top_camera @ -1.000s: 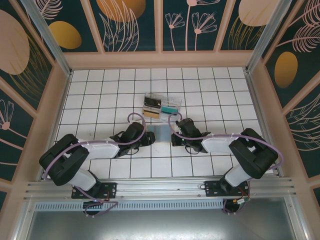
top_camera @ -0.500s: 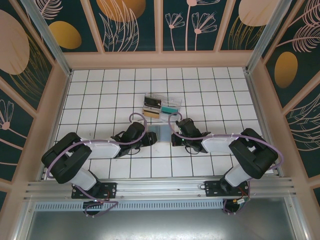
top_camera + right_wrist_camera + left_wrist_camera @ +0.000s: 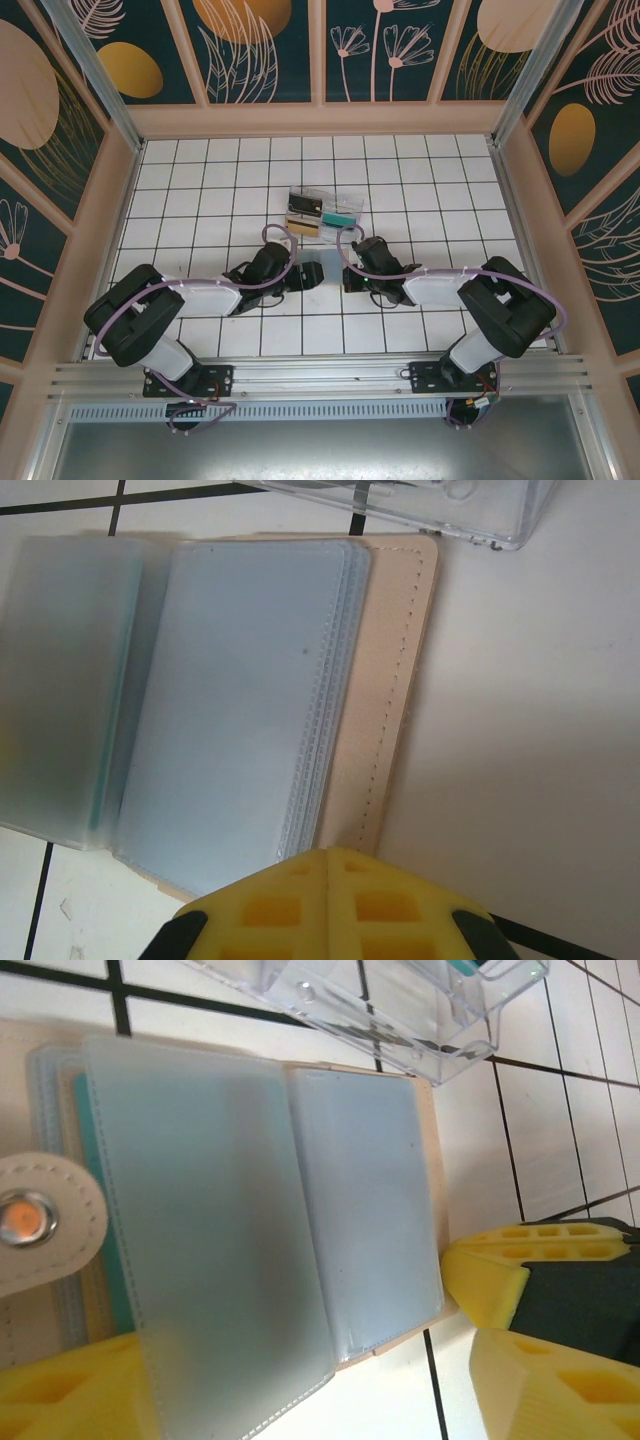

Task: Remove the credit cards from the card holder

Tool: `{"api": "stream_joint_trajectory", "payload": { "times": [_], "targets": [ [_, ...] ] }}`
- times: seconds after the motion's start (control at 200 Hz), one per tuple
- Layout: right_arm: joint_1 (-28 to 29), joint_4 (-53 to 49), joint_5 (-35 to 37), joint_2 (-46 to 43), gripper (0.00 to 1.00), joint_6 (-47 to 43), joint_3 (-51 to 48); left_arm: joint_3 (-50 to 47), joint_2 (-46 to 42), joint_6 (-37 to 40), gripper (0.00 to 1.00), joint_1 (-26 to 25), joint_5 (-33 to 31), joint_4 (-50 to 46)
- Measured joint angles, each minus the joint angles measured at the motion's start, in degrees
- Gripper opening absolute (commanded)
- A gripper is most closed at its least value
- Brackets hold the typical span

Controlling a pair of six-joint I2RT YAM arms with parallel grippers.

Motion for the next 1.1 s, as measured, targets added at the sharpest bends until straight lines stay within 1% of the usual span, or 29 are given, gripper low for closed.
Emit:
{"api": "stream_joint_trajectory", "payload": {
  "times": [0.29, 0.405, 0.505, 0.631, 0.771, 0.936, 1.101],
  "targets": [
    [0.00, 0.00, 0.07, -0.02, 0.00, 0.28, 0.00, 0.57, -0.02, 0.07, 0.62, -0.28, 1.36, 0.17],
    [0.00, 0.00, 0.68, -0.68, 0.00, 0.94, -0.37, 2.45, 0.24, 0.17, 0.60, -1.33, 1.90, 0.24],
    [0.00, -0.07, 1.99, -2.95, 0.00, 1.29, -1.44, 5.01, 1.51, 0.20, 0.59, -2.43, 1.95, 0.44],
    [-0.15, -0.13, 4.11, -7.96, 0.00, 2.36, -3.21, 7.89, 4.50, 0.20, 0.58, -3.85, 1.95, 1.20],
    [-1.33, -0.24, 5.64, -13.84, 0.02, 3.43, -5.60, 8.96, 7.28, 0.17, 0.53, -5.01, 2.03, 1.64],
    [-2.14, -0.46, 5.62, -16.72, 0.04, 4.17, -6.32, 8.92, 6.29, 0.39, 0.45, -5.25, -1.09, -0.24],
    [-2.19, -0.37, 3.41, -16.55, 0.05, 4.98, -6.19, 6.03, 0.66, 1.22, 0.38, -3.80, -5.14, -2.91]
  ]
}}
